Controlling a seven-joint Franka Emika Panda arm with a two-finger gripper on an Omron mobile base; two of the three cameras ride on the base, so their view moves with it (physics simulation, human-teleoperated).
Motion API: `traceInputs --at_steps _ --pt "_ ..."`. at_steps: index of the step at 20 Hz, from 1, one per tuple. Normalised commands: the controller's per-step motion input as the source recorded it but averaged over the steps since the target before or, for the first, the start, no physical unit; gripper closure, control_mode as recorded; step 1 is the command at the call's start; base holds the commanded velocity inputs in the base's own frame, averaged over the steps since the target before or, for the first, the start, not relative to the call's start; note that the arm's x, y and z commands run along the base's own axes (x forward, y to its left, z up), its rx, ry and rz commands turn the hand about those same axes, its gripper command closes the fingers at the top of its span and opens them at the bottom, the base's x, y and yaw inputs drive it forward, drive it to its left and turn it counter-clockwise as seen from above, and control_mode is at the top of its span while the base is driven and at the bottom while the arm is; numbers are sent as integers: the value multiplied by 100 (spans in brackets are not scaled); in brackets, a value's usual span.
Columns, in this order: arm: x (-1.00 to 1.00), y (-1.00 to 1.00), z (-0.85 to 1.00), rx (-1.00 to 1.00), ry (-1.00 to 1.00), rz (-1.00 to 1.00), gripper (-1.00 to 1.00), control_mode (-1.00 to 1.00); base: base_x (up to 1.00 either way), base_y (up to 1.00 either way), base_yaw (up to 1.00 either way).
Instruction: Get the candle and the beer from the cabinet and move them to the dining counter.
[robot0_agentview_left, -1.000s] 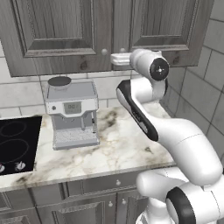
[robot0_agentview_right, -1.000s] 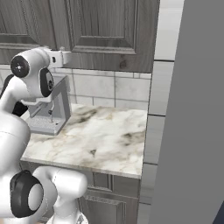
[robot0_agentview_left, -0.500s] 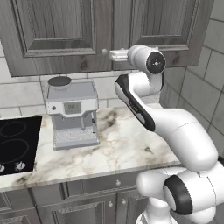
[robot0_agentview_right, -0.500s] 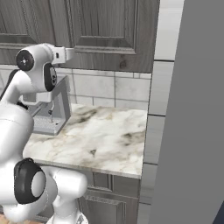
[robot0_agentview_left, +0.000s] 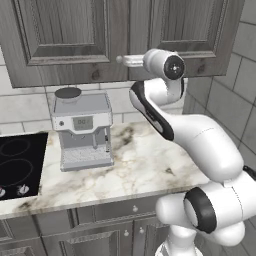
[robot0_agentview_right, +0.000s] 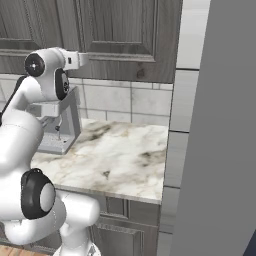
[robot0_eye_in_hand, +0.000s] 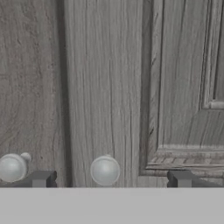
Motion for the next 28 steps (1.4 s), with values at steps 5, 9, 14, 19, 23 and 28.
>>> traceInputs --at_steps 5,9,14,19,23,28 --pt "19 0 0 0 1 0 -100 -100 0 0 0" --pt "10 1 -2 0 2 0 -100 -100 0 0 0" --pt "4 1 -3 0 3 0 -100 -100 0 0 0" --pt "8 0 -1 0 3 0 -100 -100 0 0 0" --pt "9 2 -2 0 2 0 -100 -100 0 0 0" --pt "10 0 -1 0 2 0 -100 -100 0 0 0"
